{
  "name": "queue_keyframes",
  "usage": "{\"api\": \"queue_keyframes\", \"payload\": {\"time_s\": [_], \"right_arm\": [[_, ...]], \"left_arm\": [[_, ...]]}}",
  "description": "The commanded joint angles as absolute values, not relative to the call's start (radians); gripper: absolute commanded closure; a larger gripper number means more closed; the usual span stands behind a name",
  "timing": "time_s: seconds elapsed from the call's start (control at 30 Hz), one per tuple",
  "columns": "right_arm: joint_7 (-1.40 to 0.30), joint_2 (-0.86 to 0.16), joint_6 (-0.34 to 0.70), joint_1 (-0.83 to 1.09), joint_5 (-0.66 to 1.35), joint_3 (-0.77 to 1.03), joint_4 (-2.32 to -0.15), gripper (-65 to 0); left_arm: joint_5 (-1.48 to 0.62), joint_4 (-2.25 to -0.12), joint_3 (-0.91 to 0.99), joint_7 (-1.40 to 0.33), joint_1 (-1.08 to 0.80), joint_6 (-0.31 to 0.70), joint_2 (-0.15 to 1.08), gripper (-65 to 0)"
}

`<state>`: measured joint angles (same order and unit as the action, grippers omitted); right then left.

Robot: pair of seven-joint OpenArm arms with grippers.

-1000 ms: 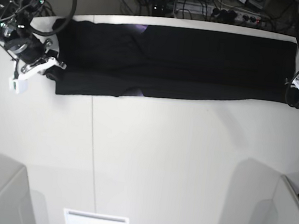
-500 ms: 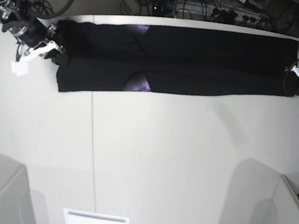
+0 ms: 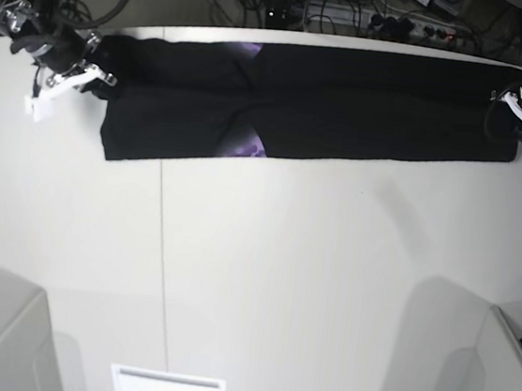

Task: Fold the T-shirt properly
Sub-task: 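Open both grippers and release the folded edge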

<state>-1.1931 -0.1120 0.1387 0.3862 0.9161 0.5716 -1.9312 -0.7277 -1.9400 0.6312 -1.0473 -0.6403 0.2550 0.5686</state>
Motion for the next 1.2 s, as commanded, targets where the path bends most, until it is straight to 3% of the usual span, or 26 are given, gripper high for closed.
{"api": "queue_keyframes", "payload": {"time_s": [0.0, 0.17, 0.37, 0.5, 0.6, 0.8, 0.87, 0.9, 0.97, 1.03, 1.13, 1.17], "right_arm": [[-1.178, -0.122, 0.137, 0.383, 0.934, 0.576, -1.942, 0.0], [-1.181, -0.119, 0.137, 0.383, 0.863, 0.573, -1.939, 0.0], [-1.178, -0.064, 0.137, 0.387, 0.723, 0.526, -1.939, -1.1], [-1.176, -0.054, 0.137, 0.383, 0.668, 0.529, -1.943, -18.9], [-1.130, -0.058, 0.137, 0.392, 0.661, 0.530, -1.945, -21.9], [-1.050, -0.061, 0.137, 0.429, 0.661, 0.530, -1.948, -21.6], [-1.032, -0.061, 0.137, 0.435, 0.661, 0.522, -1.968, -21.6], [-1.018, -0.061, 0.142, 0.440, 0.661, 0.519, -1.983, -21.5], [-0.986, -0.061, 0.145, 0.455, 0.664, 0.509, -2.011, -21.3], [-0.934, -0.068, 0.183, 0.470, 0.664, 0.466, -2.018, -17.7], [-0.874, -0.111, 0.283, 0.479, 0.662, 0.378, -2.011, 0.0], [-0.872, -0.117, 0.285, 0.476, 0.662, 0.349, -2.009, 0.0]], "left_arm": [[-0.696, -1.951, 0.630, -1.035, -0.645, 0.251, 0.587, 0.0], [-0.570, -1.952, 0.567, -1.033, -0.638, 0.251, 0.582, 0.0], [-0.572, -1.952, 0.565, -1.032, -0.638, 0.251, 0.581, 0.0], [-0.568, -1.951, 0.567, -1.032, -0.642, 0.251, 0.581, 0.0], [-0.568, -1.951, 0.567, -1.032, -0.644, 0.251, 0.582, -13.3], [-0.568, -1.959, 0.568, -1.032, -0.645, 0.251, 0.582, -50.0], [-0.575, -1.960, 0.602, -1.032, -0.645, 0.251, 0.581, -56.8], [-0.575, -1.960, 0.628, -1.032, -0.645, 0.251, 0.567, -56.9], [-0.575, -1.962, 0.688, -1.032, -0.641, 0.252, 0.529, -54.1], [-0.575, -1.963, 0.736, -1.032, -0.638, 0.278, 0.496, -45.1], [-0.570, -1.956, 0.751, -1.030, -0.634, 0.375, 0.453, -16.9], [-0.568, -1.949, 0.751, -1.030, -0.633, 0.398, 0.435, -4.4]]}}
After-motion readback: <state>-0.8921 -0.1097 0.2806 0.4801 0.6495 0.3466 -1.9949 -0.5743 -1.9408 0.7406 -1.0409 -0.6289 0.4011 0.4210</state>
